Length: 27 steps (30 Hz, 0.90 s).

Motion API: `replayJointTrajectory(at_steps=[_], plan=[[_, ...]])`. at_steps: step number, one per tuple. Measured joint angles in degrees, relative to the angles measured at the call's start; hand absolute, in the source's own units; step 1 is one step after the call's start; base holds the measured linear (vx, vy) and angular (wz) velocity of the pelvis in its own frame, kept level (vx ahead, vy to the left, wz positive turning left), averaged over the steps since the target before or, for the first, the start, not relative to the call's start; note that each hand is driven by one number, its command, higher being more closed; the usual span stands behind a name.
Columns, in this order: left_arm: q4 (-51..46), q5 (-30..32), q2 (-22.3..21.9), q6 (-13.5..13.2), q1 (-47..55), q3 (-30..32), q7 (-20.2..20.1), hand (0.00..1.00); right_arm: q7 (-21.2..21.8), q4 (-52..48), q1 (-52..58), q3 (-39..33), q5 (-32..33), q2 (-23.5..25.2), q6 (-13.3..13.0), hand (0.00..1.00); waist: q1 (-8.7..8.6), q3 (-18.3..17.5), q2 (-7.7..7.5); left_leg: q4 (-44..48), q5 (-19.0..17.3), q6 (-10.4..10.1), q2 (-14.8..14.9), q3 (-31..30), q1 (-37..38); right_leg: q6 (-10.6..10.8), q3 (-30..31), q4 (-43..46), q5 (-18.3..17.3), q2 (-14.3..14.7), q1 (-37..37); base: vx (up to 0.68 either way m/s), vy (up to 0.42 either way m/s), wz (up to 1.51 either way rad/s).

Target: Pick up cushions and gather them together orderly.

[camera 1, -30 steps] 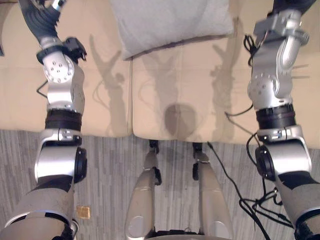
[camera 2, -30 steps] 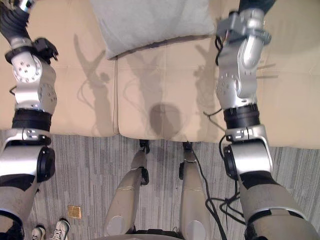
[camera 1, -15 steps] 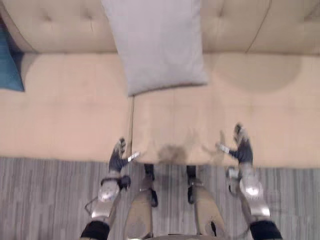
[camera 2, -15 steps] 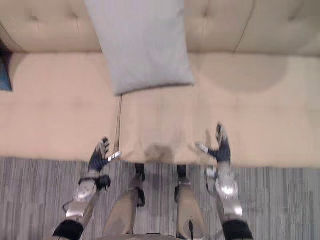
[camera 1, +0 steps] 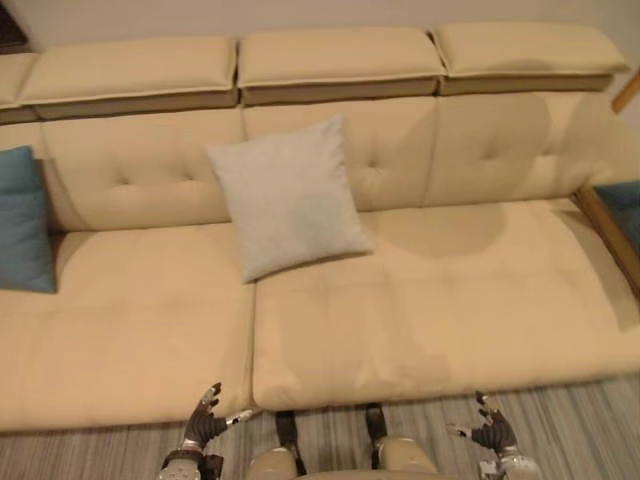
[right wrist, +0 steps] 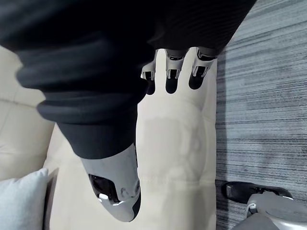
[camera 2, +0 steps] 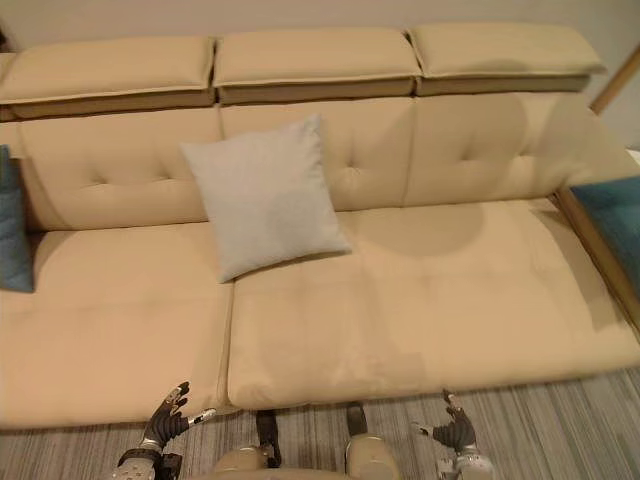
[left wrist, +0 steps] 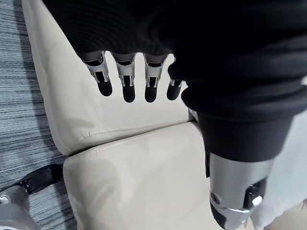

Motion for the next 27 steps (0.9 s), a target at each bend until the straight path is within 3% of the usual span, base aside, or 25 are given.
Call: replayJointTrajectory(at_steps=[1,2,3,4,6,7,8,9,10,11,13,14,15,17,18,19,21,23,27], plan=[[-0.7,0.0,0.3,0.1,-0.4,0.0,0.0,0.00,-0.1,-0.4,-0.1,0.5,0.0,0.2,0.0,0.00,-0.07,0.0,-0.60,3.4,-0.9,0.8,0.1,0.4,-2.3,0.9,0.4,-0.3,1.3,-0.7,-1.0,-0.05,0.028,-0.30],[-2.6,-0.1,0.0,0.3,-0.3,0.1,0.1,0.00,-0.1,-0.5,-0.1,0.9,0.1,0.3,0.1,0.00,0.26,0.0,-0.01,7.2,-2.5,2.4,2.7,1.0,-5.3,3.6,0.4,-1.1,2.3,-0.4,-1.1,-0.08,0.020,-0.31],[-4.4,-0.2,-1.0,0.2,-0.3,1.4,0.2,0.00,-0.1,-0.3,-0.7,1.3,0.2,1.0,0.9,0.00,0.60,0.9,1.49,10.0,-4.3,2.2,5.2,0.2,-6.2,-2.7,-3.7,16.7,-3.8,1.1,-5.4,-0.06,-0.011,-0.15],[-5.0,-0.2,-0.8,0.3,-0.1,1.6,0.3,0.00,-0.1,-0.4,0.4,1.5,0.2,1.7,1.1,0.00,0.70,1.2,2.01,10.7,-4.6,2.2,5.6,-0.7,-5.6,-4.2,-5.8,28.8,-7.9,0.2,-5.4,-0.06,-0.033,0.04],[-5.7,-0.2,-1.2,0.5,0.3,1.6,0.3,0.00,0.0,-0.4,1.6,1.9,0.1,2.7,1.2,0.00,0.81,0.6,1.05,11.4,-4.5,2.0,5.6,-2.0,-5.0,-2.5,-5.9,38.5,-10.5,-1.1,-3.0,-0.08,-0.089,0.31],[-6.8,-0.2,-1.3,0.7,0.7,1.7,0.3,0.00,0.0,-0.7,2.3,2.6,0.2,2.9,1.3,0.00,1.77,0.2,0.15,12.3,-4.3,1.7,5.6,-2.6,-5.3,-0.9,-4.9,41.5,-11.9,-1.8,-0.4,-0.16,-0.184,0.28],[-7.3,-0.3,-1.8,0.7,0.7,1.9,0.2,0.00,0.0,-1.5,2.7,2.6,0.2,2.9,1.3,0.00,2.29,-0.3,-0.65,13.5,-4.0,1.3,5.5,-2.9,-6.4,-0.5,-4.3,40.4,-11.9,-1.8,1.7,-0.20,-0.243,0.20],[-7.5,-0.8,-2.1,0.8,0.6,2.2,0.2,0.00,-0.1,-2.4,2.7,2.4,0.2,2.9,1.3,0.00,3.02,-0.6,-1.13,14.7,-3.3,0.4,5.6,-3.3,-8.0,0.5,-3.5,36.5,-15.0,-1.7,3.4,-0.20,-0.228,0.07],[-8.0,-1.2,-3.9,1.2,0.3,2.2,0.3,0.00,-0.2,-4.0,2.5,1.8,0.7,2.5,1.3,0.00,3.74,-1.0,-1.13,14.5,-1.3,-0.3,6.2,-3.4,-9.6,0.1,-3.7,32.2,-18.4,-0.8,4.4,-0.22,-0.209,0.00],[-8.5,-1.2,-4.7,1.3,0.6,2.0,0.2,0.00,-0.4,-4.9,2.5,1.3,1.0,2.5,1.3,0.00,4.12,-1.2,-0.63,13.5,-0.2,-0.2,6.6,-3.5,-10.5,-0.6,-4.4,30.0,-20.1,-0.5,4.5,-0.25,-0.212,-0.08],[-9.0,-1.2,-6.1,1.5,0.3,1.8,0.2,0.00,-0.9,-6.0,1.5,0.3,2.8,2.4,1.3,0.00,4.60,-0.5,0.26,10.4,3.3,-1.2,7.1,-4.4,-12.9,-4.3,-6.6,25.9,-26.0,0.1,3.9,-0.32,-0.268,0.04],[-8.9,-1.2,-6.6,1.9,0.2,1.8,0.2,0.00,-1.2,-5.7,0.9,0.0,3.4,2.0,1.6,0.00,4.32,0.2,1.41,9.4,3.4,-1.4,7.5,-5.4,-13.0,-4.8,-7.3,25.5,-26.5,0.9,4.0,-0.27,-0.193,0.30],[-8.9,-1.2,-7.1,2.0,0.5,1.7,0.3,0.00,-1.2,-5.8,0.9,-0.6,4.3,1.9,1.9,0.00,3.13,0.6,2.02,7.9,1.9,-2.8,8.4,-5.7,-12.7,-6.2,-8.8,24.6,-25.3,1.2,3.8,-0.33,-0.122,0.37],[-9.2,-1.2,-7.5,2.2,0.3,1.4,0.2,0.00,-1.4,-7.3,2.5,-3.5,7.3,3.1,1.9,0.00,3.24,0.5,1.46,21.0,-0.6,-2.3,8.5,-5.2,-12.9,-7.6,-10.3,23.8,-23.7,0.0,4.0,-0.33,-0.102,0.23],[-9.4,-1.2,-7.5,2.2,0.4,1.4,0.2,0.00,-1.4,-7.5,2.7,-3.6,7.6,3.2,1.9,0.00,3.17,0.5,1.49,22.5,-2.0,-2.6,8.4,-5.3,-12.8,-7.6,-10.4,23.6,-23.5,0.0,4.0,-0.19,-0.070,0.07],[-10.2,-1.1,-7.5,2.3,0.6,1.4,0.2,0.00,-1.5,-8.6,3.2,-3.8,7.7,3.1,1.9,0.00,3.10,0.5,1.61,27.7,-6.7,-3.0,8.4,-5.8,-12.4,-7.7,-10.3,22.9,-22.4,0.2,3.6,-0.17,-0.012,-0.12],[-11.2,-1.1,-7.6,2.3,1.2,1.5,0.2,0.00,-1.3,-9.8,3.4,-3.8,7.6,3.2,1.9,0.00,3.36,0.4,1.70,31.8,-12.6,-4.1,8.0,-8.7,-10.2,-7.5,-8.7,22.0,-20.8,1.0,3.0,-0.11,0.045,-0.35],[-11.2,-1.2,-8.2,2.4,2.0,1.5,0.2,0.00,-1.3,-11.2,3.4,-3.8,7.5,3.5,1.9,0.00,3.25,0.0,2.49,29.0,-17.6,-4.9,7.6,-10.0,-6.0,-6.7,-6.8,21.7,-19.8,2.3,2.0,-0.08,0.115,-0.51],[-10.8,-1.2,-8.2,2.7,1.7,1.3,0.2,0.00,-1.2,-10.9,3.7,-4.3,6.9,4.5,1.9,0.00,2.95,-1.7,1.16,24.6,-18.4,-4.5,6.7,-6.6,-4.0,-4.2,-2.8,18.2,-16.5,1.8,1.2,-0.08,0.142,-0.48]])
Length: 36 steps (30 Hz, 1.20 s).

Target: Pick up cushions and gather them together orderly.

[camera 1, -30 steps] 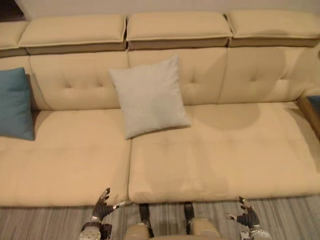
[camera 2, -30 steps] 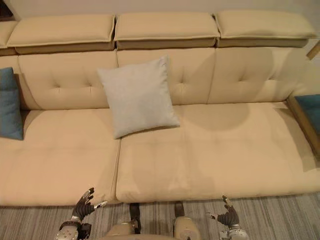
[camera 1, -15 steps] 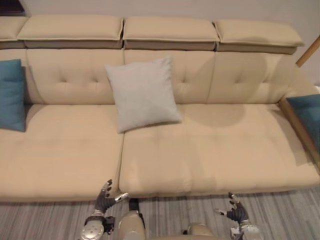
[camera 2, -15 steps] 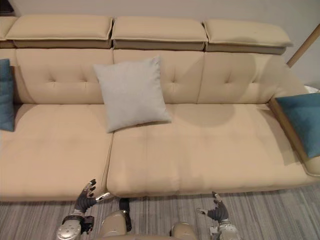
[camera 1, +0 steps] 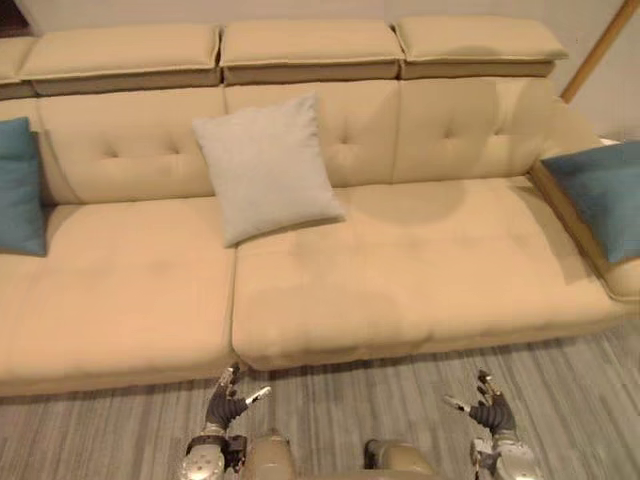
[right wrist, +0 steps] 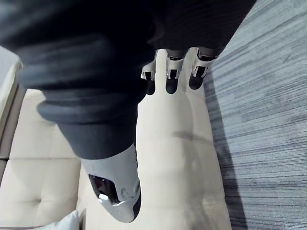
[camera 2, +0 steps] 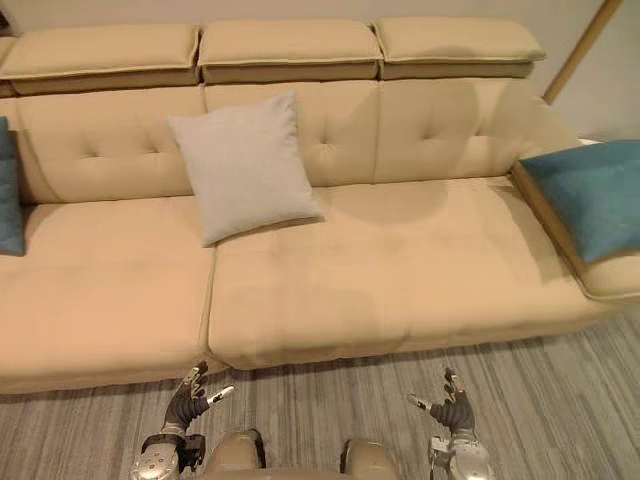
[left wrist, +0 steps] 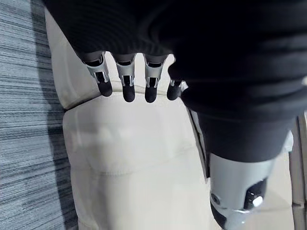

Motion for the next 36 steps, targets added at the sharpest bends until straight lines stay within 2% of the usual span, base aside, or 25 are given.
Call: replayJointTrajectory(at_steps=[4,7,8,10,11,12,13,15,17,18,19,20,21,22,23,24,26,29,30,31,32,33,34,35,36], plan=[[0.0,0.0,0.4,0.0,-2.2,-0.4,0.0,0.00,-0.1,1.4,-1.0,-0.8,0.0,0.0,0.1,0.00,-0.91,-0.1,-0.10,-0.7,0.4,0.7,-0.3,4.5,0.2,1.6,4.8,-5.5,4.7,0.3,-0.5,-0.06,0.156,-0.66],[-0.4,-0.2,0.8,0.0,-3.1,-0.3,0.2,0.00,-0.1,1.9,-3.9,-0.7,0.1,0.6,0.2,0.00,-1.13,0.5,0.98,-0.1,-0.4,1.9,1.4,9.5,1.2,2.7,8.0,-7.0,10.9,1.9,-4.4,-0.06,0.093,-1.46],[-0.5,-0.3,0.6,0.1,-3.3,-0.2,0.3,0.00,-0.2,2.2,-4.8,-0.7,0.2,0.9,0.2,0.00,-1.15,0.8,1.10,-0.3,-0.7,2.4,2.5,12.0,2.0,1.8,5.1,-7.4,12.6,1.8,-5.6,-0.11,-0.003,-1.78],[-0.9,-0.7,0.6,0.3,-4.3,-0.3,0.5,0.00,-0.8,2.7,-6.1,-0.4,0.6,1.0,0.2,0.00,-1.73,2.6,1.07,-1.0,-1.9,2.4,3.6,21.2,7.1,-5.5,-13.6,-5.8,9.3,-3.3,-6.4,-0.12,0.020,-1.82],[-1.0,-1.0,0.5,0.4,-4.6,-0.4,0.5,0.00,-1.1,3.4,-6.4,-0.4,0.6,0.6,0.2,0.00,-2.10,2.7,1.55,-1.0,-2.5,2.2,3.7,23.2,8.3,-6.7,-18.2,-5.9,8.5,-4.8,-5.9,-0.06,0.072,-1.95],[-1.0,-1.2,-0.3,0.4,-4.7,-0.2,0.7,0.00,-1.4,5.8,-7.7,-0.3,0.6,0.1,0.3,0.00,-2.00,2.5,2.88,-2.3,-3.4,1.8,5.4,28.3,11.2,-8.0,-27.7,-5.7,7.8,-7.7,-5.1,-0.01,-0.005,-2.17],[-0.9,-1.2,-0.3,0.4,-4.8,-0.2,0.9,0.00,-1.5,7.2,-8.7,-0.2,0.5,-0.2,0.5,0.00,-1.99,2.5,2.65,-3.0,-3.8,1.1,5.7,33.3,13.6,-8.5,-34.8,-3.6,7.4,-10.8,-5.2,0.04,-0.065,-2.30],[-0.1,-1.3,-0.1,0.6,-5.2,-0.2,1.0,0.00,-1.5,8.9,-9.4,-0.3,0.0,-0.9,0.7,0.00,-2.69,2.5,2.89,-3.0,-5.7,-1.7,5.6,37.9,16.7,-8.2,-39.7,-1.8,7.6,-12.3,-5.9,0.10,-0.118,-2.19],[0.0,-1.5,0.1,1.0,-5.3,-0.3,1.0,0.00,-1.6,9.2,-9.4,-0.3,-0.1,-1.5,0.8,0.00,-3.13,2.4,3.68,-3.1,-6.9,-3.4,6.0,41.0,19.0,-7.4,-35.9,0.0,8.0,-9.4,-8.0,0.12,-0.102,-2.07],[0.4,-1.5,-0.5,1.2,-5.5,-0.5,1.0,0.00,-1.7,9.1,-9.0,-0.2,-0.2,-2.1,0.8,0.00,-3.92,2.3,4.84,-1.3,-6.1,-5.1,7.4,44.6,21.8,-7.4,-34.4,2.0,7.1,-7.7,-8.6,0.18,-0.070,-1.27],[0.5,-1.5,-0.4,1.3,-5.6,-0.5,1.0,0.00,-1.7,9.1,-8.9,-0.1,-0.2,-2.1,0.8,0.00,-4.32,2.3,4.98,0.3,-6.2,-5.2,8.1,44.5,22.1,-7.1,-33.9,2.6,6.9,-7.2,-8.8,0.43,-0.164,-1.73],[1.4,-1.6,-0.3,1.4,-6.9,-0.9,1.1,0.00,-1.7,9.5,-8.4,-0.2,-0.2,-2.4,1.3,0.00,-4.35,2.6,5.55,11.3,-4.4,-1.7,12.2,38.1,21.0,-8.2,-29.7,5.2,5.3,-4.0,-9.2,0.42,-0.157,-1.84],[1.9,-1.8,-0.1,1.4,-7.1,-1.9,1.2,0.00,-1.9,9.5,-8.5,0.0,-0.1,-2.3,1.8,0.00,-3.77,2.7,5.78,19.7,0.8,6.0,13.3,29.5,18.2,-8.7,-25.7,5.0,4.0,-1.6,-8.2,0.43,-0.181,-2.04],[2.1,-1.9,-0.2,1.4,-7.4,-2.4,1.2,0.00,-2.2,9.5,-8.5,0.2,-0.1,-2.3,1.8,0.00,-3.65,2.9,5.83,23.5,3.3,7.8,13.0,24.2,16.0,-9.0,-23.5,4.3,3.9,-0.6,-7.3,0.42,-0.058,-2.00],[2.1,-2.2,-1.1,1.3,-8.0,-4.2,1.3,0.00,-2.9,9.8,-9.2,0.6,0.0,-1.9,1.8,0.00,-2.79,3.6,5.60,29.2,-0.5,4.2,8.8,13.6,11.7,-9.2,-18.7,2.2,3.7,1.2,-4.8,0.50,0.008,-1.90],[2.1,-2.2,-2.1,1.2,-8.4,-4.4,1.3,0.00,-3.2,11.1,-10.2,0.7,0.0,-2.1,1.8,0.00,-2.38,4.2,5.45,30.5,-3.6,3.0,4.8,8.6,8.4,-9.2,-15.2,0.7,3.7,1.8,-2.2,0.50,0.061,-1.86],[2.1,-2.3,-2.5,0.9,-8.3,-5.0,1.6,0.00,-3.7,11.8,-10.5,1.4,0.0,-1.5,1.8,0.00,-1.50,4.8,4.81,27.3,-5.3,3.6,0.6,5.3,2.9,-8.8,-10.2,-2.0,3.1,2.1,2.5,0.42,0.114,-1.42],[2.0,-2.8,-2.5,0.5,-7.5,-4.9,2.6,0.00,-3.9,13.2,-11.9,3.3,0.0,-1.9,1.8,0.00,0.52,5.3,5.49,12.4,-3.9,1.8,-3.2,3.2,-5.5,-6.6,-3.9,-5.5,1.4,1.8,7.4,0.43,0.223,-1.21],[2.1,-2.9,-2.7,0.4,-7.2,-4.9,2.7,0.00,-3.9,14.0,-12.4,3.3,0.0,-1.9,1.8,0.00,0.94,5.5,6.06,4.1,-1.8,0.2,-4.1,3.2,-6.8,-5.5,-2.9,-6.7,0.5,1.6,9.5,0.43,0.310,-0.77],[2.1,-2.9,-2.9,0.4,-6.6,-4.9,2.8,0.00,-4.0,14.0,-12.3,3.3,0.0,-1.9,1.8,0.00,1.36,5.6,7.00,-3.1,2.8,0.2,-4.2,3.7,-6.8,-4.5,-2.7,-8.0,-0.4,1.9,11.7,0.48,0.340,-0.65],[2.2,-2.9,-3.0,0.5,-6.1,-4.9,2.9,0.00,-4.0,14.2,-12.2,3.4,0.0,-1.7,1.8,0.00,2.17,5.6,6.93,-3.3,6.7,1.7,-4.2,4.1,-6.0,-4.0,-1.7,-8.3,-1.1,1.7,12.7,0.56,0.359,-0.55],[2.2,-2.8,-2.7,0.5,-5.2,-4.6,3.2,0.00,-3.9,14.1,-12.2,3.5,0.0,-0.8,1.8,0.00,2.89,4.7,5.95,-2.2,7.4,5.6,-6.2,4.8,-5.3,-3.7,-0.5,-9.3,-2.7,0.1,14.5,0.61,0.363,-0.26],[2.2,-2.8,-2.9,0.5,-4.9,-4.4,3.5,0.00,-3.9,14.1,-12.1,3.5,0.0,-0.7,1.7,0.00,2.81,3.7,4.10,0.6,4.4,9.3,-8.1,4.5,-6.7,-1.8,-0.6,-8.3,-4.5,-2.2,14.8,0.62,0.344,0.01],[2.2,-2.8,-3.2,0.5,-5.2,-4.2,3.7,0.00,-3.9,14.3,-11.7,3.4,0.0,-0.7,1.7,0.00,2.77,3.5,3.20,1.7,3.0,10.8,-9.2,4.7,-6.9,-0.4,-0.7,-6.2,-5.0,-3.2,14.3,0.61,0.325,0.34],[2.4,-2.8,-3.9,0.7,-5.4,-4.3,3.8,0.00,-3.9,14.8,-12.0,3.2,0.0,-0.7,1.8,0.00,3.10,3.5,2.34,2.9,0.4,11.8,-10.9,4.6,-6.3,1.5,-0.5,2.3,-5.6,-4.5,11.5,0.59,0.311,0.36]])
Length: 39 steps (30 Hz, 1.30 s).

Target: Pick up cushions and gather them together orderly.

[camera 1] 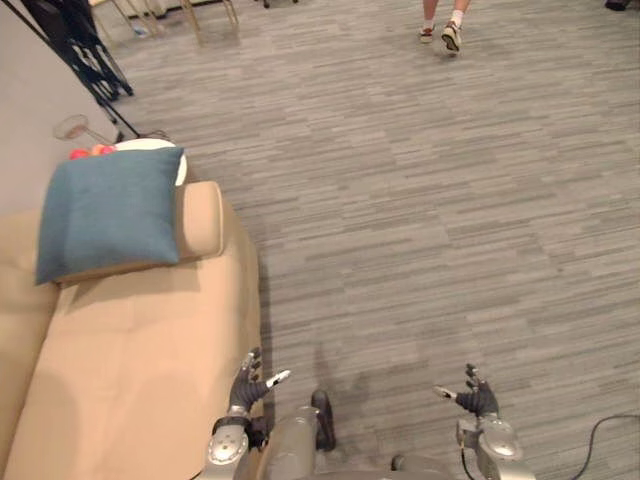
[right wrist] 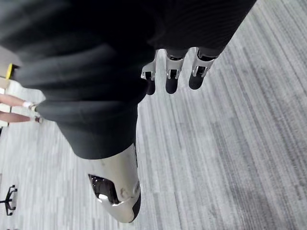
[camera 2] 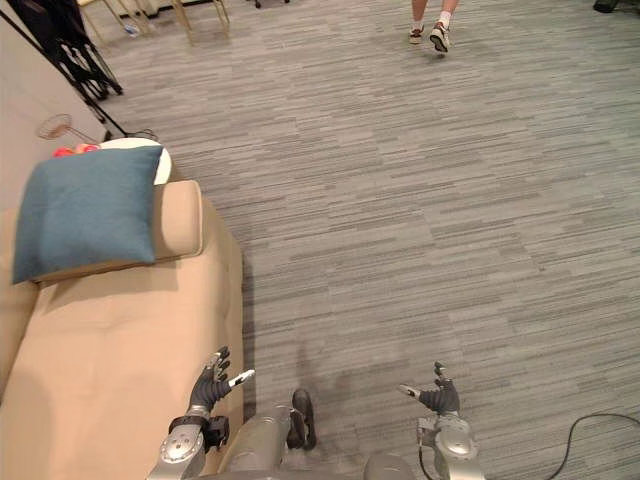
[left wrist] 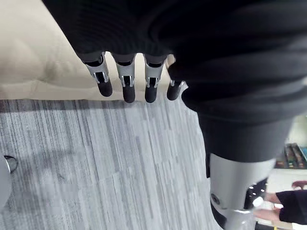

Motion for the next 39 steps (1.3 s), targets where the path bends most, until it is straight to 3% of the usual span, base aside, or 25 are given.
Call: replayJointTrajectory(at_steps=[2,3,5,6,7,10,11,12,13,14,15,16,17,19,20,22,23,24,27,28,30,32,34,37,39], plan=[[1.5,0.0,-0.1,0.5,0.3,-1.1,-0.1,0.00,0.1,0.1,0.5,-0.3,-0.2,0.5,0.0,0.00,-0.73,0.1,-0.33,-0.7,-3.2,1.7,-3.1,-1.1,6.0,10.2,0.9,20.9,4.6,-1.2,-5.8,0.65,0.310,0.51],[1.7,0.0,0.3,0.7,0.9,-1.4,-0.1,0.00,0.1,0.1,0.9,-0.3,-0.7,0.9,0.1,0.00,-1.46,0.1,-0.34,-1.4,-4.3,2.1,-4.1,-2.2,9.3,9.7,-0.3,28.3,4.8,-2.0,-7.2,0.62,0.218,0.61],[1.8,0.0,1.3,1.0,1.4,-2.4,0.0,0.00,0.2,0.2,1.3,-0.3,-1.9,1.1,0.1,0.00,-1.76,-0.2,-0.34,-5.8,-4.9,2.4,-6.3,-4.3,16.3,5.7,-6.6,34.0,2.8,-4.8,-10.7,0.68,0.158,0.50],[2.0,0.0,1.5,1.0,0.9,-2.6,0.0,0.00,0.2,0.2,0.8,-0.2,-2.2,0.8,0.1,0.00,-1.95,-0.3,0.73,-9.2,-4.9,2.4,-6.3,-6.7,20.2,1.5,-12.0,31.5,0.6,-4.9,-13.6,0.70,0.098,0.54],[2.1,0.0,1.9,1.0,0.1,-2.6,0.0,0.00,0.2,0.2,0.7,-0.1,-2.2,0.4,0.1,0.00,-2.33,-0.2,1.58,-11.1,-4.9,2.4,-5.7,-8.4,22.5,-0.5,-15.3,27.0,-0.5,-3.8,-15.9,0.58,0.052,0.61],[3.5,-0.6,2.4,1.0,-2.6,-2.5,0.1,0.00,0.2,0.2,0.2,-0.1,-2.2,-1.0,0.0,0.00,-2.92,0.4,3.31,-12.2,-5.7,0.7,-3.3,-11.8,26.3,-2.3,-16.4,11.3,1.6,0.7,-20.8,0.53,-0.007,0.68],[4.2,-0.6,2.4,1.0,-3.8,-2.2,0.2,0.00,0.2,0.2,0.4,-0.2,-2.2,-1.6,0.0,0.00,-2.88,0.6,3.61,-12.1,-6.7,-1.1,-2.2,-13.1,27.9,-2.2,-14.0,1.8,6.9,3.0,-22.4,0.59,-0.064,0.85],[4.3,-0.7,2.5,0.9,-3.7,-1.7,0.3,0.00,0.1,0.2,1.2,-0.4,-2.1,-1.5,0.0,0.00,-2.88,0.4,2.63,-11.3,-8.2,-3.8,-1.9,-14.4,29.3,-2.1,-9.8,-11.7,16.9,4.5,-22.0,0.59,-0.092,0.94],[4.4,-0.7,2.8,0.9,-3.6,-1.4,0.4,0.00,0.1,0.2,1.8,-0.4,-2.1,-1.4,0.1,0.00,-3.07,0.2,2.07,-10.4,-8.9,-4.9,-1.9,-15.3,29.8,-1.1,-8.3,-14.1,22.0,4.5,-21.8,0.65,-0.183,1.06],[5.1,-0.7,2.0,0.9,-3.8,-0.7,0.5,0.00,0.0,0.6,2.6,-0.9,-2.1,-1.7,0.2,0.00,-3.11,0.1,2.12,-7.1,-10.3,-7.0,-0.8,-17.1,30.5,-2.8,-7.0,-12.1,28.0,4.6,-21.3,0.63,-0.194,0.88],[5.0,-0.8,0.7,0.9,-3.6,0.6,0.6,0.00,0.0,0.4,1.7,-1.9,-2.1,-1.3,0.7,0.00,-3.00,-0.2,3.24,-0.1,-8.0,-10.8,0.4,-17.8,27.1,-4.8,-8.5,-8.0,24.6,4.6,-21.7,0.62,-0.195,0.80],[5.0,-0.9,0.2,0.9,-3.6,0.9,0.7,0.00,0.0,0.1,1.5,-2.4,-2.0,-1.2,0.7,0.00,-2.97,-0.2,3.24,3.1,-5.7,-11.4,0.0,-17.5,25.7,-4.9,-9.4,-7.0,23.3,4.2,-21.3,0.55,-0.162,0.73],[5.1,-1.4,-1.2,0.9,-3.1,2.4,0.9,0.00,0.1,-1.0,1.5,-2.5,-1.6,-1.3,0.7,0.00,-2.67,0.2,2.86,12.9,1.3,-11.5,0.5,-16.3,22.1,-5.0,-10.8,-7.1,20.8,2.8,-17.8,0.62,-0.182,0.91],[5.3,-2.1,-1.8,0.9,-2.9,3.1,1.2,0.00,0.1,-2.1,1.9,-2.2,-1.0,-0.2,0.4,0.00,-2.56,0.5,3.02,25.5,1.2,-9.4,6.4,-9.8,17.1,-5.8,-14.3,-10.2,19.5,1.8,-9.8,0.59,-0.149,1.09],[5.3,-2.6,-1.7,0.8,-2.8,3.2,1.2,0.00,0.0,-2.9,2.0,-2.4,0.2,0.5,-0.1,0.00,-2.33,0.8,1.83,27.8,-0.4,-6.8,10.0,-4.3,13.3,-5.8,-17.0,-12.9,19.3,0.5,-4.7,0.40,-0.075,1.18],[4.9,-3.8,-1.8,0.5,-3.0,3.2,1.2,0.00,-0.1,-4.2,2.1,-2.7,1.2,0.6,-0.6,0.00,-2.07,0.3,1.05,17.3,-0.4,-6.2,11.3,2.5,7.0,-2.7,-22.6,-15.3,16.1,-2.6,0.2,0.38,-0.023,1.30],[4.9,-3.9,-2.1,0.5,-3.0,3.2,1.2,0.00,-0.1,-4.2,2.0,-2.9,1.3,0.1,-0.6,0.00,-2.04,0.2,2.29,11.0,1.4,-7.1,11.5,4.1,6.0,-1.8,-24.6,-15.2,15.2,-2.4,0.9,0.30,0.092,1.06],[5.0,-4.0,-2.3,0.5,-3.0,2.8,1.3,0.00,-0.1,-4.0,2.0,-3.6,1.3,-1.1,-0.6,0.00,-1.89,0.1,4.20,5.0,3.2,-6.0,12.3,6.1,4.4,-0.6,-26.4,-14.6,13.8,-1.2,1.9,0.30,0.135,1.35],[5.1,-4.0,0.4,0.6,-3.3,3.0,1.5,0.00,-0.3,-2.8,1.8,-3.8,1.3,1.0,0.0,0.00,-1.55,-0.5,1.18,-2.1,3.0,-3.7,8.5,11.9,6.0,1.3,-31.4,-14.7,11.2,-4.5,3.7,0.27,0.113,1.39],[5.3,-4.4,1.0,0.7,-2.4,4.0,1.5,0.00,-0.3,-2.0,0.5,-3.8,1.4,1.1,0.0,0.00,-0.51,-0.2,0.37,-2.5,3.1,-3.1,7.4,11.9,5.7,1.3,-32.9,-15.1,11.2,-5.0,4.6,0.24,0.069,1.03],[5.5,-4.5,0.7,0.9,-0.7,5.7,1.7,0.00,-0.6,-1.8,-0.6,-3.9,1.5,0.6,0.0,0.00,0.41,-0.2,0.18,-3.1,1.3,-0.8,5.2,10.8,7.2,2.0,-32.9,-12.4,10.2,-6.6,5.8,0.21,0.101,0.64],[5.7,-4.9,-0.4,1.2,1.6,6.3,2.6,0.00,-1.2,-1.1,-0.8,-5.2,1.6,0.0,0.0,0.00,0.27,-0.1,0.00,-4.6,-1.0,-0.1,3.1,8.9,10.3,3.1,-32.0,-0.7,8.7,-10.5,4.6,0.21,0.089,0.79],[5.7,-4.9,0.2,1.5,2.9,6.2,2.5,0.00,-1.2,-0.8,-0.1,-6.0,1.2,0.1,0.0,0.00,-0.65,-0.7,-0.81,-6.2,-2.6,0.6,-0.8,3.8,13.9,3.2,-23.5,21.9,10.7,-15.3,-3.5,0.24,0.044,1.10],[6.0,-4.9,1.0,1.7,2.9,6.4,2.6,0.00,-1.2,-0.7,0.5,-5.8,1.1,0.6,0.1,0.00,-1.84,-1.0,-1.72,-6.0,-3.2,1.1,-1.5,-0.9,15.3,2.5,-16.0,26.8,5.7,-10.7,-10.0,0.24,-0.019,1.11],[5.9,-4.9,1.3,1.7,2.6,6.3,2.5,0.00,-1.2,-1.5,1.5,-5.9,1.2,0.6,0.0,0.00,-2.17,-1.3,-1.91,-5.9,-3.3,0.7,-1.5,-5.1,16.7,2.4,-9.8,18.6,3.7,-5.0,-13.8,0.28,-0.073,0.89]])
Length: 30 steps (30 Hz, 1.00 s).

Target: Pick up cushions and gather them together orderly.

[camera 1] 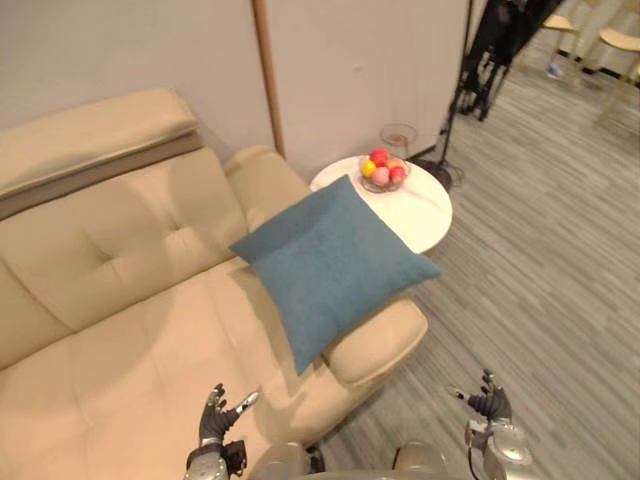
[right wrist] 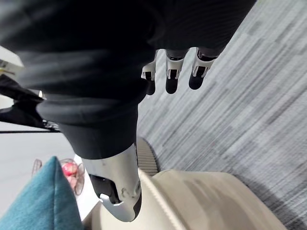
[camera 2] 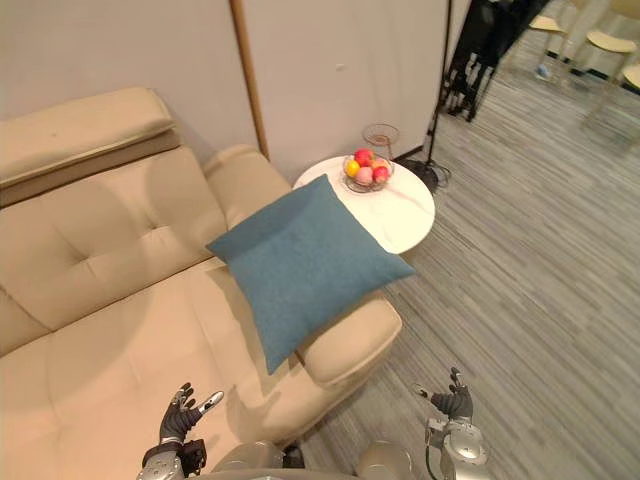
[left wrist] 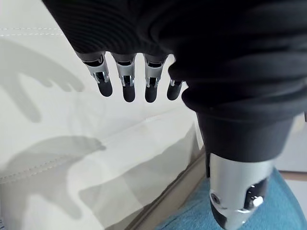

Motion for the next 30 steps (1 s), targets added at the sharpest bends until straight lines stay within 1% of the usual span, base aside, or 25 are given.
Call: replayJointTrajectory(at_steps=[1,2,3,4,5,6,7,8,9,10,12,14,17,20,21,22,24,25,27,28,30], plan=[[-0.3,0.0,0.0,0.0,-0.3,0.0,0.0,0.00,0.0,-0.6,0.4,0.0,0.0,0.0,0.0,0.00,-0.39,-0.1,0.00,0.1,-0.2,-0.3,0.0,-1.5,0.0,-0.1,2.5,-2.9,0.0,1.8,-0.8,0.26,-0.121,1.16],[-0.5,0.0,0.0,-0.1,-1.3,0.0,-0.1,0.00,0.0,-1.7,0.9,-0.4,0.1,0.1,-0.1,0.00,-0.70,-0.1,0.04,0.4,-0.5,-0.9,0.0,-4.0,0.1,0.0,7.3,-8.1,0.1,4.6,-1.7,0.25,-0.156,1.28],[-0.7,0.0,-0.1,-0.1,-2.5,-0.1,-0.1,0.00,0.0,-2.4,2.3,-1.8,0.1,0.3,-0.1,0.00,-0.67,-0.3,-0.18,1.4,-1.1,-2.2,0.2,-6.1,0.4,0.3,12.1,-14.9,1.2,6.9,-1.4,0.26,-0.178,1.25],[-0.9,0.0,-0.1,-0.2,-2.6,-0.1,-0.1,0.00,-0.1,-2.5,2.8,-2.4,0.1,0.5,-0.1,0.00,-0.65,-0.4,-0.49,2.0,-1.6,-2.9,0.2,-6.5,0.5,-0.1,13.3,-18.0,3.2,7.2,-1.1,0.27,-0.212,1.14],[-1.6,0.1,0.0,-0.2,-3.0,-0.1,-0.1,0.00,-0.2,-2.8,3.6,-3.4,0.1,1.2,-0.1,0.00,-0.67,-0.8,-1.74,3.0,-2.6,-4.8,0.0,-6.8,1.0,-0.7,12.9,-21.2,10.7,6.3,-0.7,0.21,-0.203,0.90],[-1.5,0.1,-0.8,0.0,-3.4,-0.2,0.0,0.00,-0.3,-2.8,4.2,-4.4,0.1,1.0,0.1,0.00,-0.71,-1.2,-0.94,3.4,-3.1,-5.6,1.2,-7.6,1.1,-1.3,10.9,-19.8,9.7,6.7,-0.2,0.31,-0.291,0.93],[-2.5,0.1,-1.8,-0.3,-3.5,-0.2,-0.1,0.00,-0.8,-4.8,4.8,-5.1,0.1,1.0,0.1,0.00,-0.46,-2.3,0.09,1.9,-3.0,-6.0,3.1,-7.6,1.4,-1.8,9.2,-21.1,9.4,7.7,0.4,0.24,-0.231,0.57],[-2.7,0.1,-2.0,-0.3,-3.5,-0.2,-0.1,0.00,-1.0,-5.7,4.6,-5.3,0.0,0.9,0.0,0.00,-0.45,-2.3,0.16,1.1,-3.0,-6.5,3.7,-7.5,1.4,-2.2,8.8,-21.7,9.6,8.1,0.4,0.24,-0.266,0.27],[-2.8,0.1,-2.0,-0.3,-3.6,-0.2,-0.1,0.00,-1.1,-7.7,4.1,-5.7,0.0,0.8,0.0,0.00,-0.48,-2.9,1.15,-1.3,-2.1,-7.9,4.6,-7.5,2.0,-3.1,8.4,-23.2,10.2,8.9,0.8,0.11,-0.165,0.03],[-2.8,0.1,-2.0,-0.4,-3.5,-0.2,-0.1,0.00,-1.1,-8.8,4.1,-5.8,-0.2,0.6,0.0,0.00,-0.51,-2.7,0.73,-2.6,-1.7,-8.4,5.0,-7.5,2.4,-3.6,8.2,-24.2,10.5,9.2,1.2,0.09,-0.155,-0.01],[-2.8,0.1,-1.6,-0.3,-3.5,-0.2,-0.2,0.00,-1.1,-10.7,4.2,-6.1,-1.3,-0.3,0.0,0.00,-0.56,-3.0,1.08,-5.3,-0.7,-9.0,5.8,-7.5,3.1,-4.3,7.9,-26.1,11.1,10.1,2.3,0.01,-0.098,0.00],[-2.8,0.1,-0.9,-0.4,-3.7,-0.3,-0.2,0.00,-1.2,-13.9,4.3,-6.2,-3.4,-1.9,0.0,0.00,-0.77,-3.3,0.71,-7.5,0.7,-9.3,6.0,-7.6,3.2,-5.0,7.4,-28.0,12.0,10.3,2.3,0.00,-0.073,0.05],[-2.7,0.1,1.2,-0.3,-5.0,-2.5,-0.2,0.00,-1.1,-14.9,3.5,-6.0,-5.1,-4.9,0.0,0.00,-0.74,-3.3,0.43,-10.0,2.5,-9.4,6.0,-7.9,2.7,-5.1,6.9,-31.0,13.9,10.2,2.3,0.00,-0.022,0.07],[-2.6,0.0,2.9,-0.3,-7.9,-4.1,-0.1,0.00,-1.0,-14.6,-0.6,-2.8,-5.6,-8.2,0.0,0.00,-0.87,-2.8,0.61,-11.0,4.0,-9.4,5.6,-8.6,1.6,-5.1,6.5,-34.1,16.0,9.8,2.3,-0.03,-0.005,0.08],[-2.5,-0.1,3.6,-0.4,-10.1,-4.7,-0.1,0.00,-1.0,-13.6,-3.3,-1.0,-5.6,-9.2,0.0,0.00,-0.95,-1.7,0.54,-10.8,4.5,-9.5,5.4,-9.1,0.8,-5.1,5.9,-34.8,16.8,9.6,2.3,-0.10,-0.015,0.30],[-1.9,-0.2,4.2,-0.4,-13.9,-5.8,0.0,0.00,-1.1,-12.3,-7.4,1.2,-5.6,-10.0,0.0,0.00,-1.34,0.0,0.12,-10.6,5.7,-9.5,4.7,-9.9,-1.1,-5.1,5.1,-35.4,17.8,9.0,1.3,-0.13,-0.023,0.38],[-1.6,-1.3,4.7,-0.4,-18.7,-7.1,0.1,0.00,-1.1,-10.6,-13.2,3.8,-5.5,-10.7,0.0,0.00,-1.90,1.7,-0.11,-9.7,6.4,-9.7,4.4,-10.8,-4.8,-5.2,4.5,-35.9,19.2,8.7,-1.6,-0.14,-0.041,0.33],[-1.6,-1.3,4.8,-0.4,-20.3,-7.5,0.1,0.00,-1.1,-10.1,-15.5,4.7,-5.5,-10.7,0.0,0.00,-1.80,2.7,-0.17,-9.3,6.7,-9.7,4.3,-10.8,-6.0,-5.3,4.5,-36.2,19.9,8.5,-2.5,-0.16,-0.026,0.15],[0.2,-2.5,4.9,-0.5,-28.0,-9.6,0.6,0.00,-1.1,-6.9,-25.6,8.2,-5.1,-10.8,0.0,0.00,-1.45,7.5,-0.09,-6.2,6.8,-9.7,4.1,-11.1,-10.7,-5.5,4.3,-36.5,21.9,8.1,-5.3,-0.19,-0.008,0.05],[1.0,-2.5,5.0,-0.5,-30.3,-10.2,0.9,0.00,-1.2,-5.8,-28.0,9.1,-5.0,-11.0,0.0,0.00,-1.38,8.6,-0.08,-5.4,6.8,-9.7,3.9,-11.3,-12.0,-5.6,4.2,-36.5,22.3,8.1,-6.2,-0.23,-0.019,0.10],[3.8,-3.6,4.9,-0.5,-38.8,-11.6,1.8,0.00,-2.3,-2.1,-36.1,10.9,-4.3,-11.5,0.2,0.00,-1.46,11.7,-0.17,-3.4,7.0,-10.0,3.6,-12.1,-16.3,-5.7,3.7,-36.8,24.0,7.9,-8.8,-0.22,-0.026,0.18]])
